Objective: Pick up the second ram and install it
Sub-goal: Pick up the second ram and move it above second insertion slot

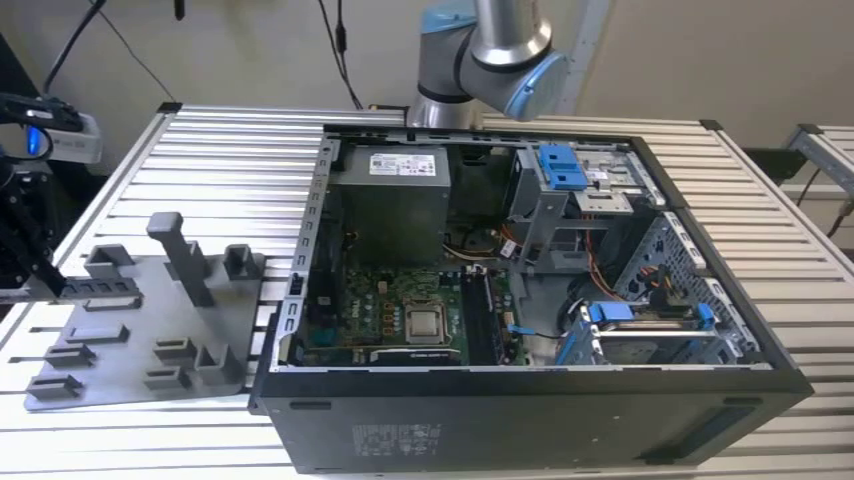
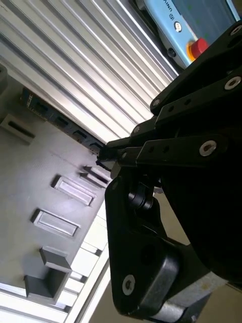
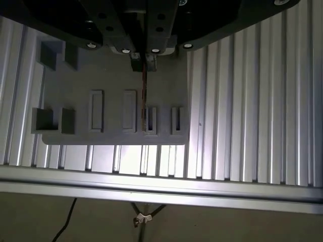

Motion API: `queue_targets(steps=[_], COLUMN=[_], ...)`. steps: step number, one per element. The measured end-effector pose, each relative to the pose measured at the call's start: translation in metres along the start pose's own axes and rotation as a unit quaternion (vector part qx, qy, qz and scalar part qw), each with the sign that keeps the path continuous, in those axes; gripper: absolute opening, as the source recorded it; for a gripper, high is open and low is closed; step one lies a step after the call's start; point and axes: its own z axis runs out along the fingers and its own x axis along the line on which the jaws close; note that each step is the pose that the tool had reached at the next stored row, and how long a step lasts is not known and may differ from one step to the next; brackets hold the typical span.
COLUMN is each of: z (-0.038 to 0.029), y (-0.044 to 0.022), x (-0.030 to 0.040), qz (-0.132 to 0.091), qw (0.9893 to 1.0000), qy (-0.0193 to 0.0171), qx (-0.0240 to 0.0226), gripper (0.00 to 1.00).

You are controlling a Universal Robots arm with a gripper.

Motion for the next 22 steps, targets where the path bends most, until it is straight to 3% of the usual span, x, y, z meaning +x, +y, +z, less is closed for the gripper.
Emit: queue_targets(steps=[7,14,19,22], z=[-0.0005,-0.0062,-0.0120,-0.0209], y=[0.0000,0.0001,0.0003,0.0006], x=[0.0000,0.0000,-0.0001,-0.0001], qz=[0.000,0.000,0.000,0.000], qw=[1.0000,1.0000,1.0000,1.0000], qy=[0.0000,0.0000,0.0000,0.0000], qx=[-0.0001,-0.0001,-0.0001,-0.0001], gripper=[0.14,0.14,0.14,0.14])
